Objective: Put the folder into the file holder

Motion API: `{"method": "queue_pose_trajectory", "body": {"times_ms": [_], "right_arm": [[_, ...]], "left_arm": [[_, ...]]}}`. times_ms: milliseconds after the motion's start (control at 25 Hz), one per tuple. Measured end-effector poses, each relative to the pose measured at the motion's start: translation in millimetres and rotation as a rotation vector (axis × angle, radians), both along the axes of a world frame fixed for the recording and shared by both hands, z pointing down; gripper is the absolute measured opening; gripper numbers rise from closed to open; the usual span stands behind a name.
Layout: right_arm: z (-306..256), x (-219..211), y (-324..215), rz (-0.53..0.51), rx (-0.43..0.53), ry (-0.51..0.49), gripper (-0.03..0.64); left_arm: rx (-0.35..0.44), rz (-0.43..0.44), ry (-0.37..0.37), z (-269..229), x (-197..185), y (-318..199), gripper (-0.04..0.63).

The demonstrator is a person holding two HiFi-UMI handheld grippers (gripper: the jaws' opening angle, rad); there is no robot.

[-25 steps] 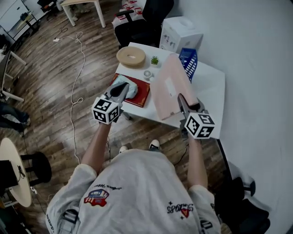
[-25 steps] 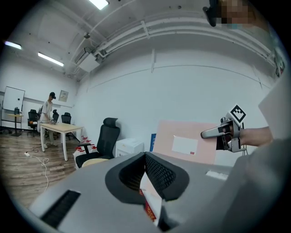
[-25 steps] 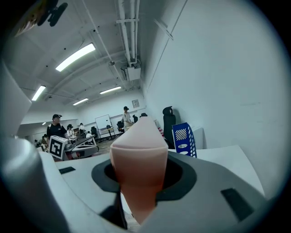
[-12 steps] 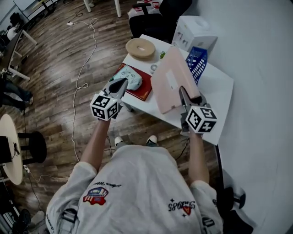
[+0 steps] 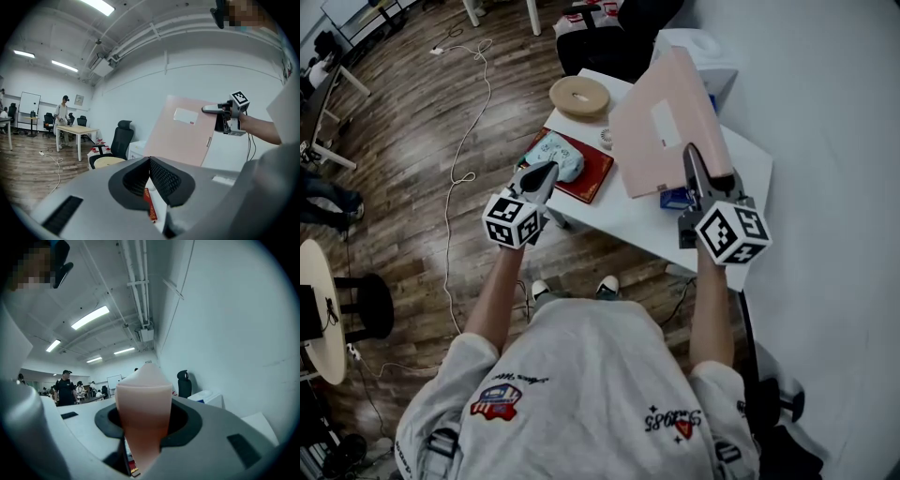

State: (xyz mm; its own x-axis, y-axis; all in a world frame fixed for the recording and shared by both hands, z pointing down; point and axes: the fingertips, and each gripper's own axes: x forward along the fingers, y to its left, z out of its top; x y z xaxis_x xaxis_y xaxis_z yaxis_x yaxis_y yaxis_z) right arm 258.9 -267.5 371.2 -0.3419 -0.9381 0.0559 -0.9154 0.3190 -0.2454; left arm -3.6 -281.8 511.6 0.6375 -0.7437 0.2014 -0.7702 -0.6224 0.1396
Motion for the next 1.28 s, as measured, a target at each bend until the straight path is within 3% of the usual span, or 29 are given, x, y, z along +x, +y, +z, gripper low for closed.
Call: {"method": "queue_pose_trajectory", "body": {"times_ms": [400,640,1040,1280], "right_arm": [[-114.9,47.1,2.7,0.127,0.265,-0.034,0.156],[-155.5,84.1,17.7,0.198,0.352,-0.001,0.158],[-129.8,126.9,25.7,0.293,0.306,0.072,0.158],[-107.5,134.7,26.9,0.298,0.257,0.087,0.158]], "left_arm": [[0.004,-0.001,0.007,-3.5,0.4,3.6,0.006],[0.001,0.007,0.011,-1.9,9.1,4.3,0.005],[-0.011,0.04,0.008,2.8,27.7,-1.3,0.006],[-0.021,0.057,0.006,6.8,38.2,-3.6,0.006]]}}
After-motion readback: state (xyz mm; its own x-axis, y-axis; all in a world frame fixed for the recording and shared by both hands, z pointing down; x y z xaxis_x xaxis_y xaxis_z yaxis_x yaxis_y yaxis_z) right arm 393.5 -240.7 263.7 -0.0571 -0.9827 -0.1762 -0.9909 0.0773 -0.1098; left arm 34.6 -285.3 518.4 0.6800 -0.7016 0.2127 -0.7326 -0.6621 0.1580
